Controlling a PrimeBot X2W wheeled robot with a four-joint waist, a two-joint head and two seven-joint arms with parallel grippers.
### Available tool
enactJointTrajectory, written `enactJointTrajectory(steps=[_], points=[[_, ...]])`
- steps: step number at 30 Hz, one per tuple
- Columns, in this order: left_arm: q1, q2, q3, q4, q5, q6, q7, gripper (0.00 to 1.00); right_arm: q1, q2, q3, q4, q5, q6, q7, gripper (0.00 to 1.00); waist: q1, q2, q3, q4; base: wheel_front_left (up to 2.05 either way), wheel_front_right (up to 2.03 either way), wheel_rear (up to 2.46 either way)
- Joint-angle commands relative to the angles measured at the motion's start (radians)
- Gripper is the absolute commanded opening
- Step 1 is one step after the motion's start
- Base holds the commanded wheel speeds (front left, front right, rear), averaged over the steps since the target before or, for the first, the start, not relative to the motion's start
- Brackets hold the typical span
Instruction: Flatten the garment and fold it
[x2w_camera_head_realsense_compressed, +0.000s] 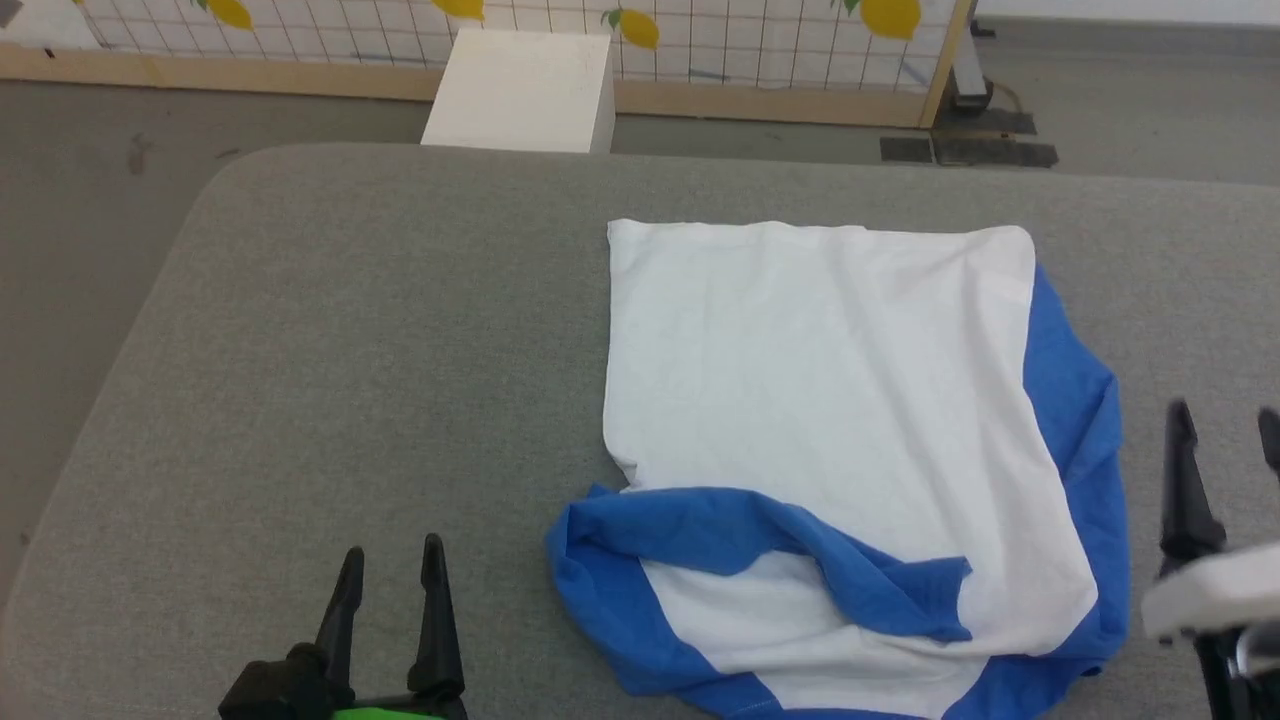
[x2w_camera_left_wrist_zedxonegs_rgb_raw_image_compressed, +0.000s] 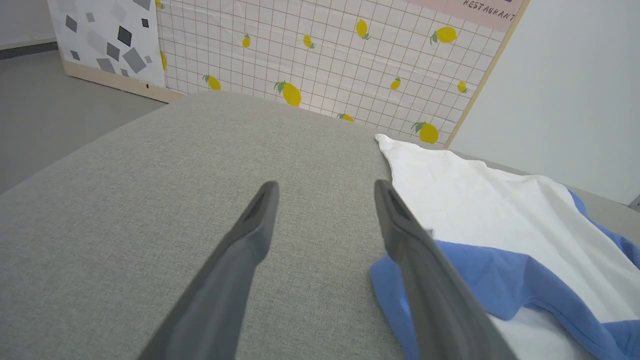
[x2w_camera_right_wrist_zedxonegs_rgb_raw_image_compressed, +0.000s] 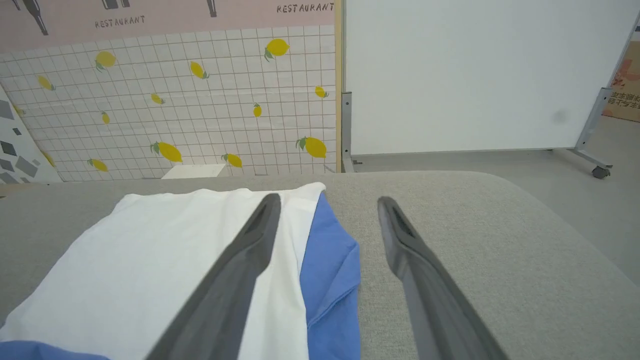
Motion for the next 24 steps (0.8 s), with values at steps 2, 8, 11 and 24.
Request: enactJointTrajectory(steps=[2, 8, 11, 24], points=[[-0.034, -0.011, 0.009, 0.003, 0.026, -0.016, -0.004, 1.0, -0.083, 0.0, 0.011, -0.011, -0.03, -0.001, 0.061, 1.0, 0.0, 0.0, 0.039, -0.006, 0.0, 0.0, 0.0], [-0.083, -0.03, 0.017, 0.0, 0.052, -0.046, -0.004, 1.0, -0.286, -0.056, 0.016, 0.031, -0.049, -0.001, 0.221, 1.0, 0.0, 0.0, 0.115, 0.001, 0.0, 0.0, 0.0], [-0.107, -0.039, 0.016, -0.001, 0.062, -0.061, -0.004, 1.0, -0.375, -0.104, 0.015, 0.082, -0.047, -0.001, 0.303, 1.0, 0.0, 0.0, 0.153, 0.01, 0.0, 0.0, 0.0], [-0.189, -0.065, 0.009, 0.008, 0.082, -0.108, -0.004, 1.0, -0.61, -0.281, 0.011, 0.307, -0.067, -0.001, 0.531, 1.0, 0.0, 0.0, 0.287, 0.061, 0.0, 0.0, 0.0]])
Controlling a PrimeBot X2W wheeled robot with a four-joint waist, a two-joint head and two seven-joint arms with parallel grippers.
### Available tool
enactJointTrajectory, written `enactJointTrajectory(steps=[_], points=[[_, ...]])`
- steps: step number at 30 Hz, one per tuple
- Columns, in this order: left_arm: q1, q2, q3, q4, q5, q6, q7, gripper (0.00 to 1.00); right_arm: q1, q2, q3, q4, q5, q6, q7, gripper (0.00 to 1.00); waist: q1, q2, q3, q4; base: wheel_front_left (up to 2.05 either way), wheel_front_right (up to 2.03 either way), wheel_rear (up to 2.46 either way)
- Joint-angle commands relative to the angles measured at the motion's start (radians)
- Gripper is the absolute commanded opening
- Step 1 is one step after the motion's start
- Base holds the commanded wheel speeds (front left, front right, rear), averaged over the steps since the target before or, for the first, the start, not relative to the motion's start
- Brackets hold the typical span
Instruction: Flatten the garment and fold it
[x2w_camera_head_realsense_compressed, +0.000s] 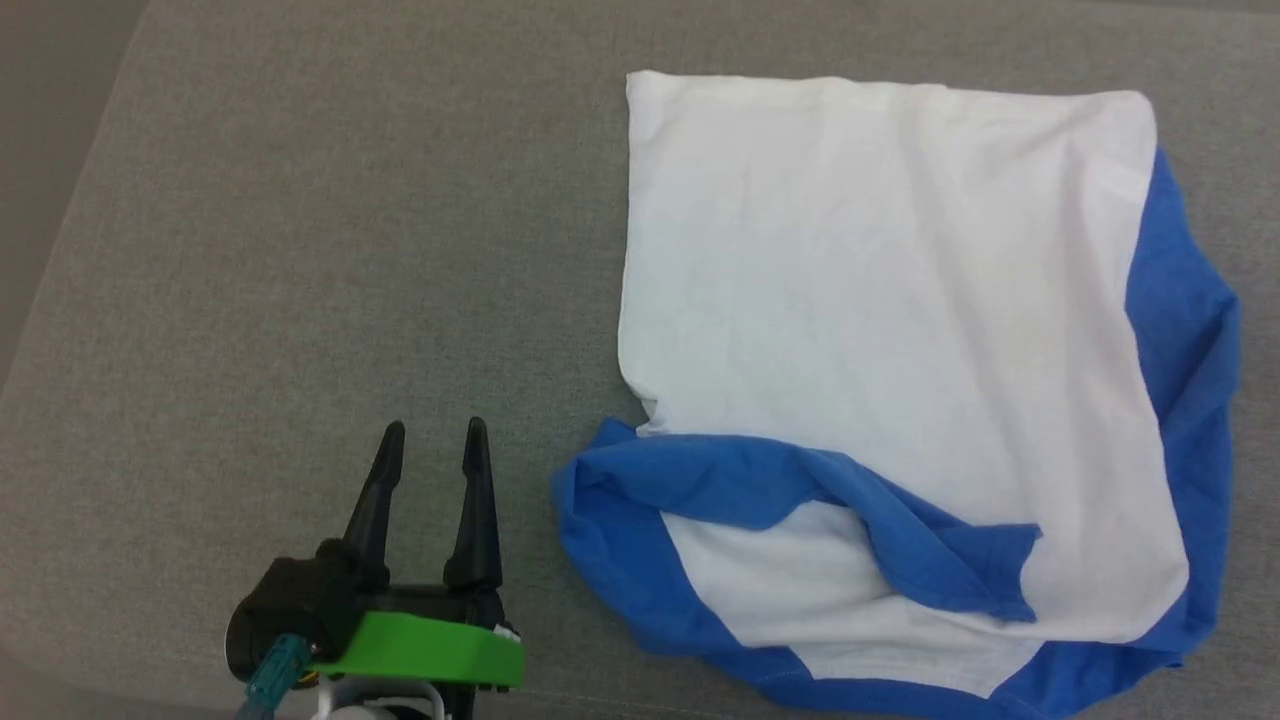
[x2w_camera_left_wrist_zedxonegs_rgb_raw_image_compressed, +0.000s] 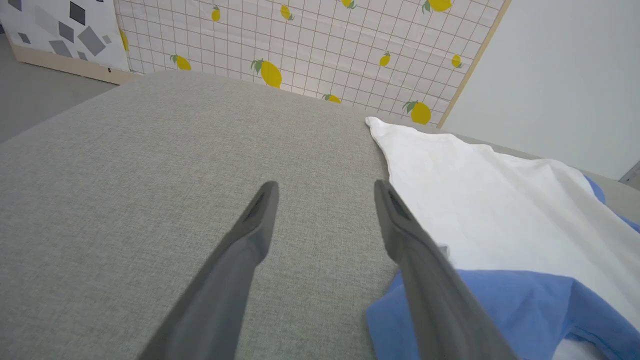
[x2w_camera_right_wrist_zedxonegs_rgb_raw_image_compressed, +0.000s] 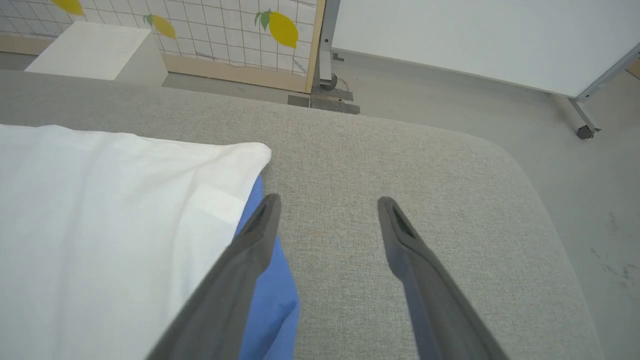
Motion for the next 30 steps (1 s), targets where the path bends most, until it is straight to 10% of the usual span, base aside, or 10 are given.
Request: enactJointTrajectory(steps=[1, 30], points=[[-0.024, -0.004, 0.0, 0.003, 0.014, -0.007, -0.004, 1.0, -0.016, -0.011, 0.003, 0.019, -0.006, -0.001, 0.021, 1.0, 0.0, 0.0, 0.049, 0.029, 0.0, 0.0, 0.0], [-0.101, -0.017, -0.018, 0.049, 0.021, -0.045, -0.004, 1.0, -0.025, -0.128, 0.124, 0.116, 0.148, -0.001, 0.165, 1.0, 0.0, 0.0, 0.184, 0.089, 0.0, 0.0, 0.0]])
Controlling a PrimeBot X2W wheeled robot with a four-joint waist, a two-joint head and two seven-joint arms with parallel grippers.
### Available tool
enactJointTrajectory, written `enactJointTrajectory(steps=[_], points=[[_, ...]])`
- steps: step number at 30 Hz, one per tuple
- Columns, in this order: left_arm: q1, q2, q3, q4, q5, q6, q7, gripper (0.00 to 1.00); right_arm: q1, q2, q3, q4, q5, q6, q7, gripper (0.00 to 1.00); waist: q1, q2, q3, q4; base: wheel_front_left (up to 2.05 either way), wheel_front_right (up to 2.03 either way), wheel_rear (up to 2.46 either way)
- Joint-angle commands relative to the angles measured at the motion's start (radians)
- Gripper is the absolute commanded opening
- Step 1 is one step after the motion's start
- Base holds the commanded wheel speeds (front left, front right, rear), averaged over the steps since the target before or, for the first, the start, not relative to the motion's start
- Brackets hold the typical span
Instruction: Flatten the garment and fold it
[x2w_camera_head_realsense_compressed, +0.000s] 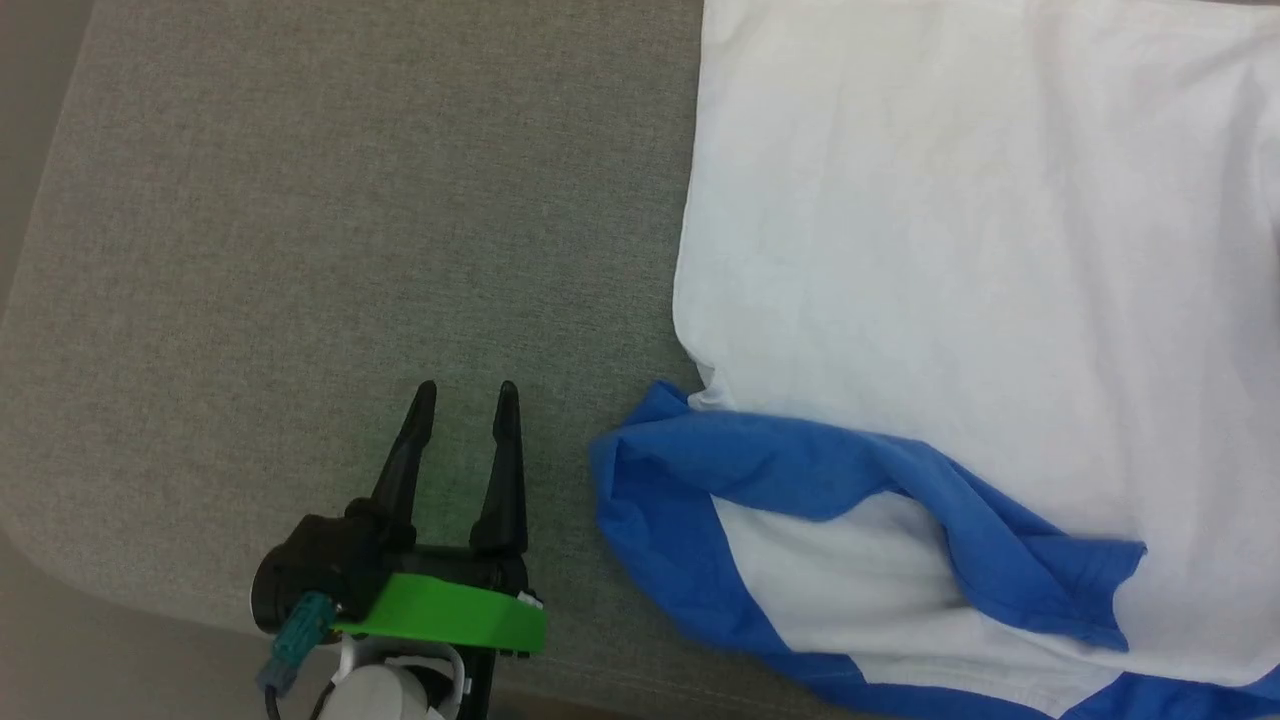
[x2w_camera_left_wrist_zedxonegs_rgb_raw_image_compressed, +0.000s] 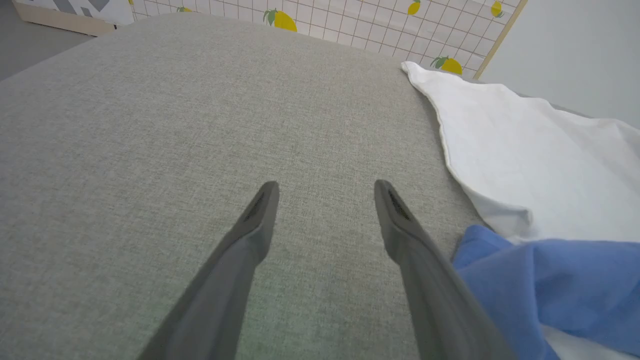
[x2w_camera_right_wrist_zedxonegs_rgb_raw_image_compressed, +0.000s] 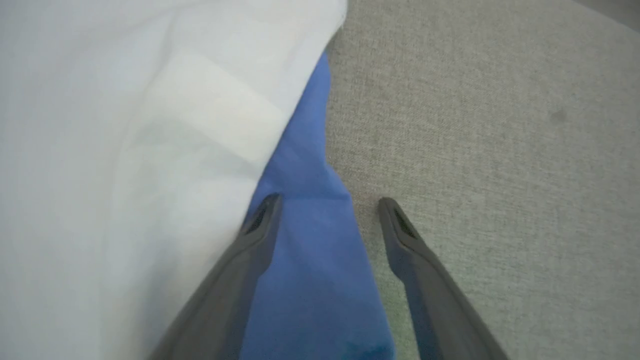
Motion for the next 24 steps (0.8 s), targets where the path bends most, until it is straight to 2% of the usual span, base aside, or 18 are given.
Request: enactJointTrajectory(steps=[1, 2, 3, 4, 14, 24], points=[[-0.02, -0.005, -0.001, 0.003, 0.003, -0.004, -0.004, 1.0, 0.004, 0.009, 0.01, 0.024, 0.007, -0.001, 0.005, 0.76, -0.0001, 0.0, 0.005, 0.003, 0.0, 0.0, 0.0], [-0.021, -0.005, -0.002, 0.005, 0.003, -0.005, -0.004, 1.0, 0.004, 0.01, 0.011, 0.027, 0.008, -0.001, 0.005, 0.43, -0.0001, 0.0, 0.007, 0.004, 0.0, 0.0, 0.0], [-0.023, -0.005, -0.002, 0.006, 0.003, -0.006, -0.004, 1.0, 0.003, 0.011, 0.01, 0.031, 0.01, -0.001, 0.006, 0.17, -0.0001, 0.0, 0.009, 0.004, 0.0, 0.0, 0.0], [-0.024, -0.005, -0.002, 0.007, 0.003, -0.006, -0.004, 1.0, 0.003, 0.012, 0.01, 0.033, 0.011, -0.001, 0.005, 0.0, -0.0001, 0.0, 0.01, 0.004, 0.0, 0.0, 0.0], [-0.031, -0.006, 0.003, 0.022, 0.002, -0.011, -0.004, 1.0, -0.009, 0.017, -0.017, 0.052, -0.005, -0.001, -0.077, 0.0, -0.0001, 0.0, -0.005, -0.014, 0.0, 0.0, 0.0], [-0.004, -0.006, 0.015, 0.042, 0.008, -0.012, -0.004, 1.0, 0.028, 0.047, -0.087, 0.076, -0.008, -0.001, -0.196, 0.0, -0.0001, 0.0, -0.137, -0.049, 0.0, 0.0, 0.0]])
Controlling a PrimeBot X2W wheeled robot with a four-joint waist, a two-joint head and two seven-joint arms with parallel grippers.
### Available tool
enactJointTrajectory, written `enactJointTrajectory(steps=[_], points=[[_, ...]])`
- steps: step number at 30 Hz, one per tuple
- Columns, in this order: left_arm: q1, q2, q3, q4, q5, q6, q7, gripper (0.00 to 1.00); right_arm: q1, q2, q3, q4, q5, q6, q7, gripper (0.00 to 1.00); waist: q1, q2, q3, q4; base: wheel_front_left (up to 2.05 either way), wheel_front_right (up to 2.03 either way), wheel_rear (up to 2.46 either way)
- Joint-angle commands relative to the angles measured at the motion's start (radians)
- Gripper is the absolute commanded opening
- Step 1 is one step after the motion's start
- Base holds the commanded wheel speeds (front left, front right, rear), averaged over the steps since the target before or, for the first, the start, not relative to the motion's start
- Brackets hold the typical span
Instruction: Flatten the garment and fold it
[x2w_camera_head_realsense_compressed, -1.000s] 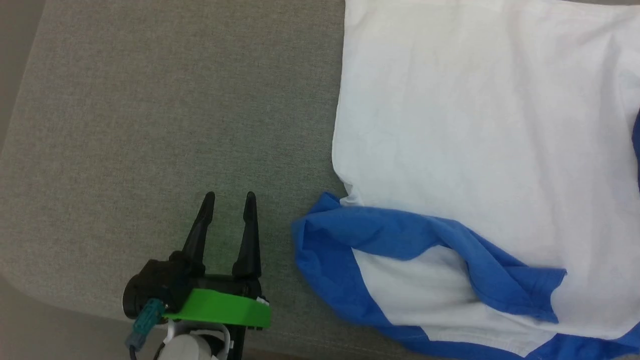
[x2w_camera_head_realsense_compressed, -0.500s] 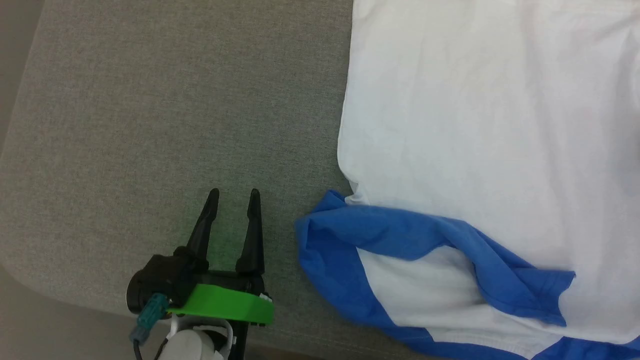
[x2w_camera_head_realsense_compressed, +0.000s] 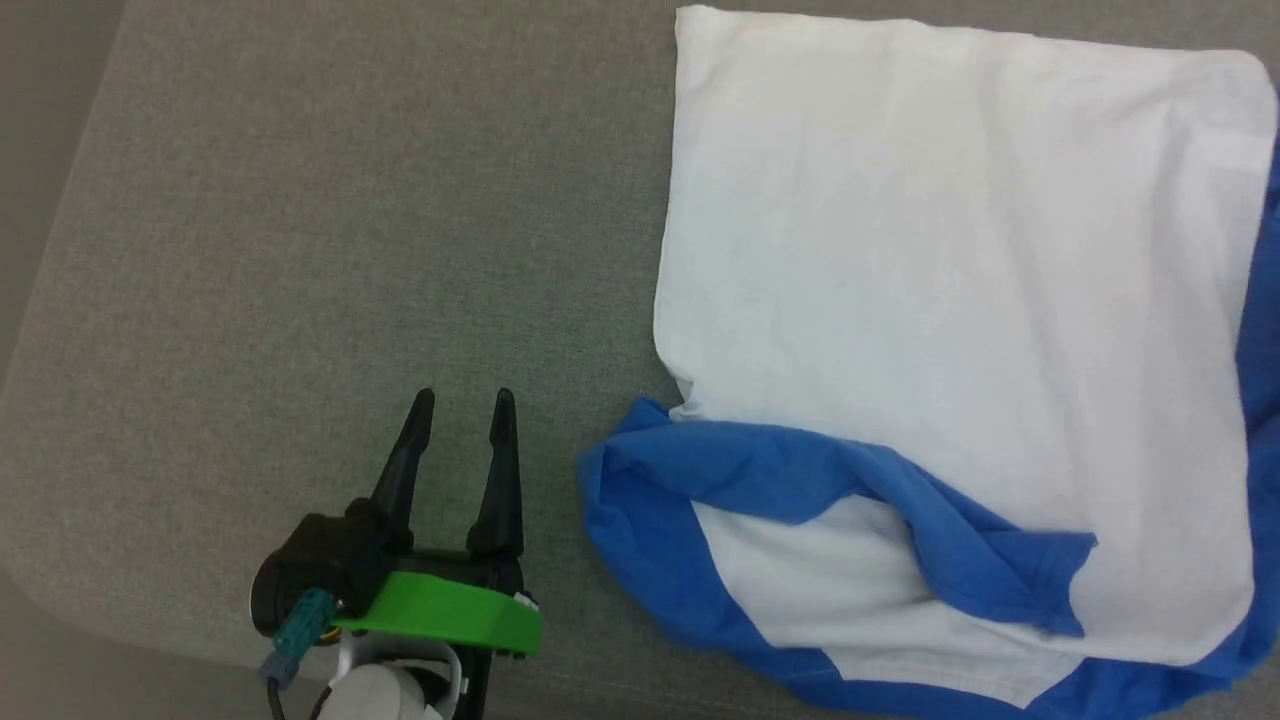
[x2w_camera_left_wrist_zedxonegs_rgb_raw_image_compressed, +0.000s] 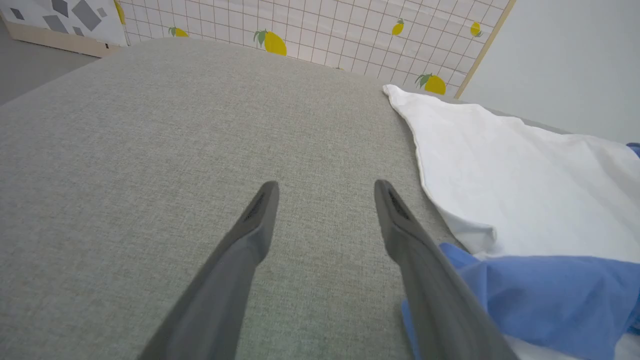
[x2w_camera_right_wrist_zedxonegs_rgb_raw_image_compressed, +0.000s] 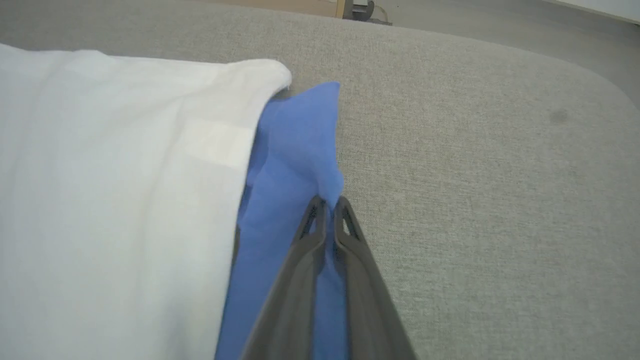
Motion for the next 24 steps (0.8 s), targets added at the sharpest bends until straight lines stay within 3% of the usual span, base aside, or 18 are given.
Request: enactJointTrajectory(steps=[1, 8, 24], points=[[0.01, -0.004, 0.004, 0.004, 0.006, -0.002, -0.004, 1.0, 0.026, 0.004, -0.02, 0.004, -0.001, -0.002, -0.016, 0.0, -0.0001, 0.0, -0.071, -0.022, 0.0, 0.0, 0.0], [0.053, -0.002, 0.016, 0.014, 0.005, 0.001, -0.004, 1.0, 0.151, 0.032, -0.133, -0.027, 0.02, -0.002, -0.068, 0.0, -0.0001, 0.0, -0.167, -0.04, 0.0, 0.0, 0.0], [0.18, 0.013, 0.038, -0.001, -0.015, 0.031, 0.001, 1.0, 0.484, 0.192, -0.426, -0.237, 0.036, -0.002, -0.161, 0.0, -0.0001, 0.0, -0.341, -0.079, 0.0, 0.0, 0.0]])
